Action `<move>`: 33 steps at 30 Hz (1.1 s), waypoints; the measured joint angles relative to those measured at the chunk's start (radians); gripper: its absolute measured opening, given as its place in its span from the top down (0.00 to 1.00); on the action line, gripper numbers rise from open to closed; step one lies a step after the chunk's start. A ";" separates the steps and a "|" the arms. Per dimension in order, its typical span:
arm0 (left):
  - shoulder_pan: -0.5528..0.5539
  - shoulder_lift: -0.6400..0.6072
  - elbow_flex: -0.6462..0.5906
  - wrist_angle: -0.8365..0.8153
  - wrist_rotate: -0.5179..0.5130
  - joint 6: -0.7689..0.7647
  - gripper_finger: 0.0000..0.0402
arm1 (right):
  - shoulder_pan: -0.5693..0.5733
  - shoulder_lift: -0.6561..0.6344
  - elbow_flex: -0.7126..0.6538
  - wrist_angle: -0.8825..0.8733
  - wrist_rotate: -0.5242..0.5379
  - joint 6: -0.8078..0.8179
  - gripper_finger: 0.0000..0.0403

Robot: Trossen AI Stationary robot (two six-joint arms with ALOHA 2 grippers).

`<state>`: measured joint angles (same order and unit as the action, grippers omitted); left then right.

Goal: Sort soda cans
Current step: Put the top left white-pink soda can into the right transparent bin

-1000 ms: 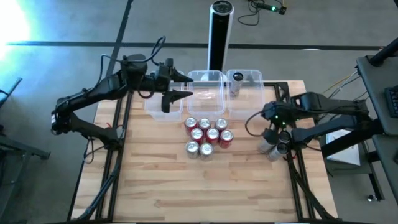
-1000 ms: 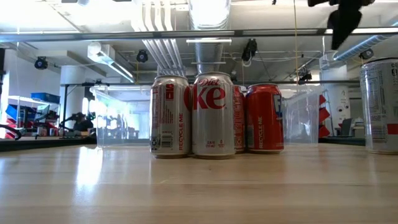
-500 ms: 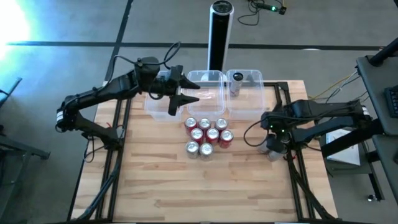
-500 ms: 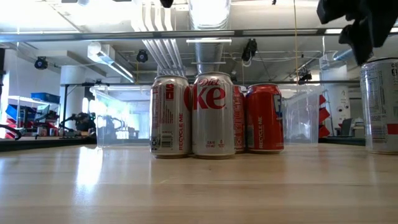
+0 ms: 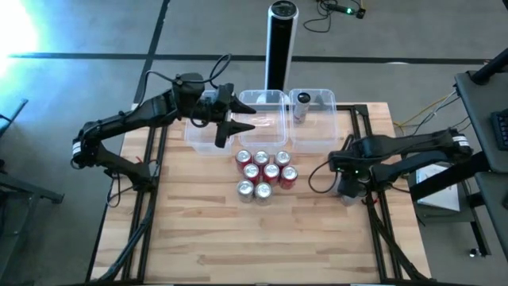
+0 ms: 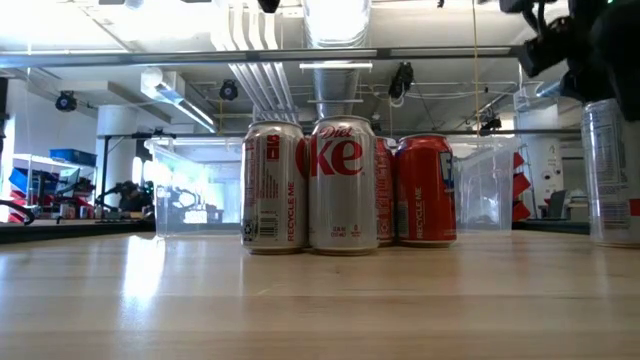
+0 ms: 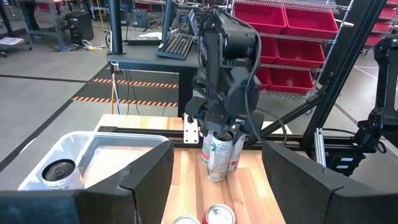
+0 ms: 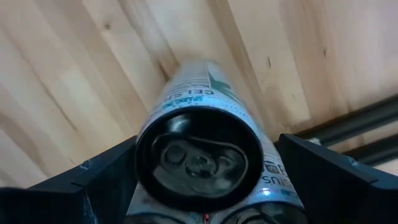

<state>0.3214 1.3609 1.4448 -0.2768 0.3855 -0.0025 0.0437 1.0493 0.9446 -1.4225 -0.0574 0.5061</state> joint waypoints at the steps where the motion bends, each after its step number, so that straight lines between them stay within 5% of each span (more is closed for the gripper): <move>1: 0.000 0.000 0.000 0.000 0.000 0.000 0.42 | 0.000 0.005 -0.009 0.003 0.001 0.009 0.10; 11: 0.000 0.000 0.000 0.000 0.000 -0.003 0.42 | 0.000 0.026 -0.024 0.087 0.005 0.018 0.11; 27: 0.000 0.000 0.000 0.000 0.000 -0.006 0.42 | 0.000 0.034 -0.035 0.075 -0.017 0.010 0.36; 33: 0.003 -0.003 0.000 0.000 0.000 -0.003 0.42 | -0.019 0.094 0.119 0.024 -0.082 0.003 0.38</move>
<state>0.3244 1.3579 1.4448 -0.2771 0.3851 -0.0054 0.0243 1.1437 1.0641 -1.3989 -0.1392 0.5092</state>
